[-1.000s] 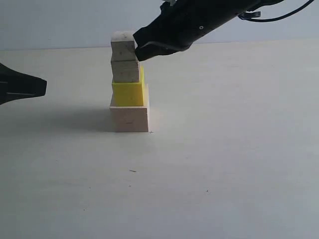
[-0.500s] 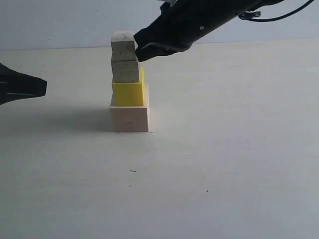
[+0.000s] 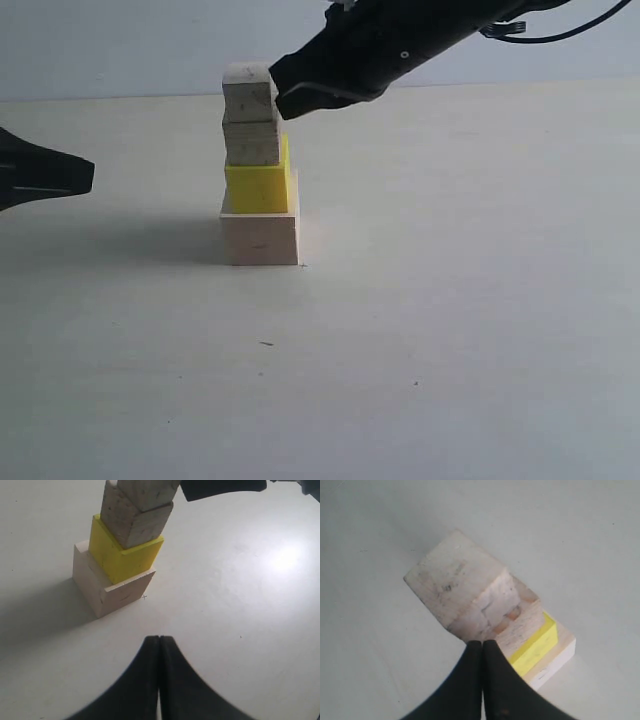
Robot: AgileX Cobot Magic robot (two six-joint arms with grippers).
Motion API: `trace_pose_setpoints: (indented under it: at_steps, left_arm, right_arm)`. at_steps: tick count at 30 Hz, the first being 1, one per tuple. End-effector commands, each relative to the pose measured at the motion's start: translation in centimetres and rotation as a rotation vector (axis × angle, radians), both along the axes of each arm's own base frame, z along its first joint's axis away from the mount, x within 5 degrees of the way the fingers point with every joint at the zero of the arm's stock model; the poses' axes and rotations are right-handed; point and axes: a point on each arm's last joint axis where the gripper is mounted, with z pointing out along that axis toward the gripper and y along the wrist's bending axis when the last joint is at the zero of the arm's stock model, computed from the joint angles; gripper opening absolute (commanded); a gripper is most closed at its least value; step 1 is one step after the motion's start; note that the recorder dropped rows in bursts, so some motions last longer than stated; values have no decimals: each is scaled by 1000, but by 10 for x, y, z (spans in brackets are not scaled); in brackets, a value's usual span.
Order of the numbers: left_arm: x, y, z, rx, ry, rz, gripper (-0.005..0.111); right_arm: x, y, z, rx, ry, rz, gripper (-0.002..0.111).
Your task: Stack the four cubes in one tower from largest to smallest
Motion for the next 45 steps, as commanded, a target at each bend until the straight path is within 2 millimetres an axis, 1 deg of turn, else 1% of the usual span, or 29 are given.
trace_pose_setpoints:
  at_steps: [1,19,23,34,45]
  left_arm:
    - [-1,-1,1,-15,2,-3,0]
    - [-1,-1,1,-15,2,-3,0]
    - [-2,-1,1,-17,5,-8,0]
    - [-2,-2,1,-18,6,-10,0]
    - [-2,-2,1,-18,7,-11,0]
  right_arm:
    - [2,1,2,23,-16,-6,0]
    - [0,2,3,38,-11,12,0]
    - [2,0,2,9,-37,-1,0]
    - [7,0,5,28,-83,-27,0]
    - [14,6,-14,44,-51,-20,0]
